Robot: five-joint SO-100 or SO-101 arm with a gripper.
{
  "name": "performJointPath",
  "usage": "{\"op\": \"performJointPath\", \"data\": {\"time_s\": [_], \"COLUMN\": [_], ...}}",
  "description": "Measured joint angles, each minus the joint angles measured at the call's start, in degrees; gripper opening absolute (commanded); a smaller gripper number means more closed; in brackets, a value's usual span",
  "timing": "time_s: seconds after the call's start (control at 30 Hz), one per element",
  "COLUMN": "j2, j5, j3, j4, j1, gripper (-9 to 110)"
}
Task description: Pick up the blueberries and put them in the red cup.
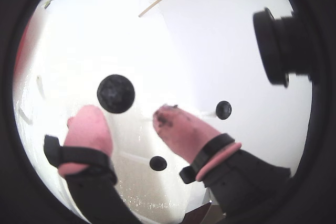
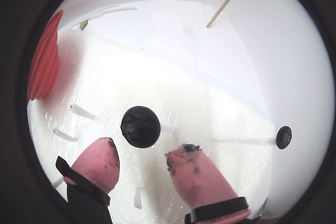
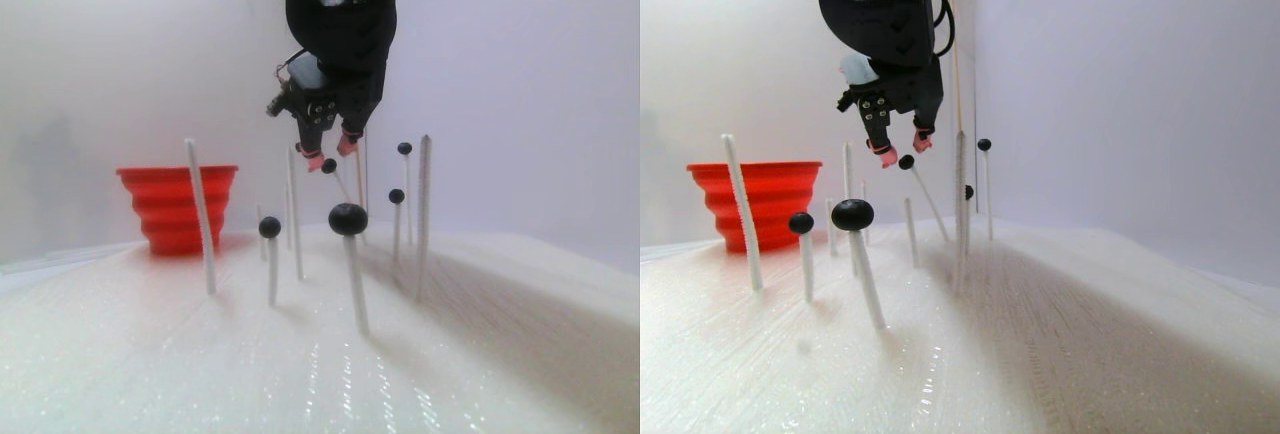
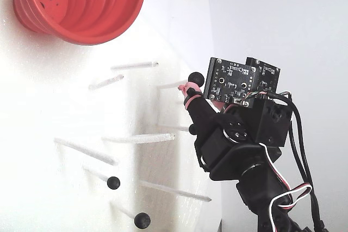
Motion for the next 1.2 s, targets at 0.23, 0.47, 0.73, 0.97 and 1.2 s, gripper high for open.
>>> {"op": "performJointPath", "data": {"time_s": [0.23, 0.47, 0.73, 0.97, 1.2], "j2": [-2.5, -4.2, -6.1, -6.5, -6.5], "j5": [-0.4, -1.2, -1.4, -1.4, -1.4], "j3": [-0.9, -2.8, -4.0, -4.0, -4.0], "j4": [-1.3, -2.4, -2.5, -3.4, -3.4], "j1": [-0.1, -0.1, -0.1, -0.1, -0.1], "gripper": [18, 18, 18, 16, 15]}}
